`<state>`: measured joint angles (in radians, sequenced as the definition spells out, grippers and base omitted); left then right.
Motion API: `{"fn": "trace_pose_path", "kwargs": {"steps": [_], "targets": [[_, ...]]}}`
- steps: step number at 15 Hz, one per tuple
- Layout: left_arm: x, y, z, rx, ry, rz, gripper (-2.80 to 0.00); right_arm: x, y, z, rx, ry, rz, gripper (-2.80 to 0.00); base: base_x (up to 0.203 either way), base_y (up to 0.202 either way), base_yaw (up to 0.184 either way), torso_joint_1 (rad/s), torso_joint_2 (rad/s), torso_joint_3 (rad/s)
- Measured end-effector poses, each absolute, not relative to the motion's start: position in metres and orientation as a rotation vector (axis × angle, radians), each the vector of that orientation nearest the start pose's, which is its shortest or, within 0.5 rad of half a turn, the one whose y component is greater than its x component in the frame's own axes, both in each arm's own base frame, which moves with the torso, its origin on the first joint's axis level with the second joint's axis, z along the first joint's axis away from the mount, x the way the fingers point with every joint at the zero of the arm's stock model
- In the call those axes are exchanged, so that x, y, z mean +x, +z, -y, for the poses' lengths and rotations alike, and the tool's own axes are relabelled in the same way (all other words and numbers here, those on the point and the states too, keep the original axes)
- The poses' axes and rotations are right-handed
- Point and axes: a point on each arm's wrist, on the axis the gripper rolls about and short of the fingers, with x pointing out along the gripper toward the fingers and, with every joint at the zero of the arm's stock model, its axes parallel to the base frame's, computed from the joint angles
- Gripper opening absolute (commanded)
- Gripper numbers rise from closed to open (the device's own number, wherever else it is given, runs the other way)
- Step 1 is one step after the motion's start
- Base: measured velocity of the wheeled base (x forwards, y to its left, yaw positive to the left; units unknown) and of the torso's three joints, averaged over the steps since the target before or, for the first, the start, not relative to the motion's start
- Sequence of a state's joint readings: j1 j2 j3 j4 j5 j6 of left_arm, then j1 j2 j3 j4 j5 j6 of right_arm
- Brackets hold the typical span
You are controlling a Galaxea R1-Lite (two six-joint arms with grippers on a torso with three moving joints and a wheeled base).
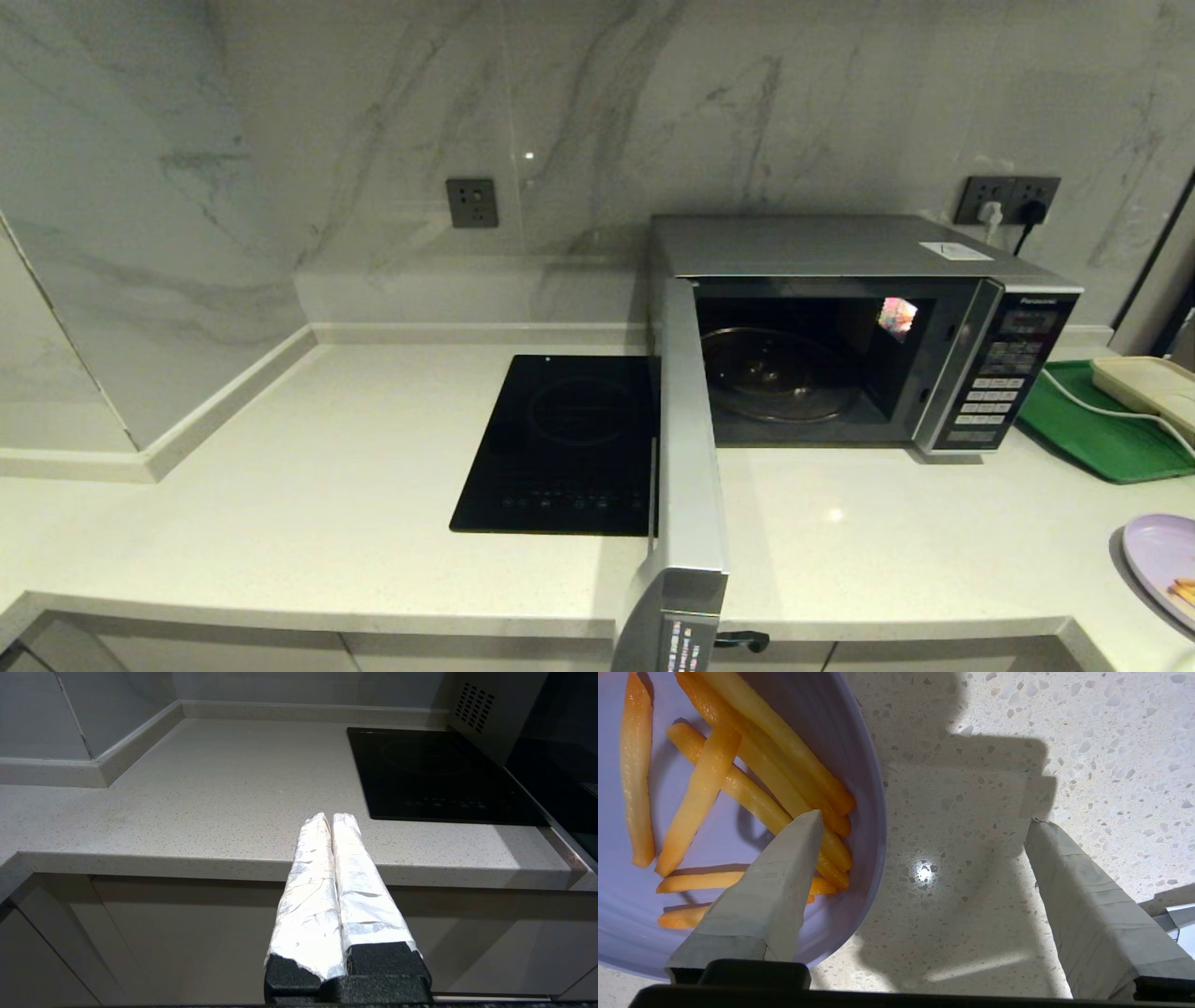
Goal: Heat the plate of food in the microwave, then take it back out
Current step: Put the plate in the microwave oven
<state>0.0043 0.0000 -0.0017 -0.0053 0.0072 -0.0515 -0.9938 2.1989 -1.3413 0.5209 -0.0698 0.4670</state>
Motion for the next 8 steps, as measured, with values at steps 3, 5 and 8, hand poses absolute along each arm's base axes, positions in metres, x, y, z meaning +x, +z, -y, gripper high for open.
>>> {"fn": "trace_pose_path", "kwargs": {"steps": [3, 5, 8], "targets": [[-0.0229, 0.0765, -0.0001, -0.052, 0.011, 0.007, -2.8, 0.1993, 0.0554, 0.3091, 1.008, -1.197, -1.092, 0.0, 0.0, 0.0, 0.0, 0.0, 0.0, 0.0], [-0.0229, 0.0765, -0.0001, -0.052, 0.011, 0.007, -2.8, 0.1994, 0.0533, 0.3092, 1.011, -1.197, -1.097, 0.0, 0.0, 0.0, 0.0, 0.0, 0.0, 0.0], [-0.0229, 0.0765, -0.0001, -0.052, 0.011, 0.008, -2.8, 0.2002, 0.0523, 0.3104, 1.007, -1.197, -1.087, 0.0, 0.0, 0.0, 0.0, 0.0, 0.0, 0.0]]}}
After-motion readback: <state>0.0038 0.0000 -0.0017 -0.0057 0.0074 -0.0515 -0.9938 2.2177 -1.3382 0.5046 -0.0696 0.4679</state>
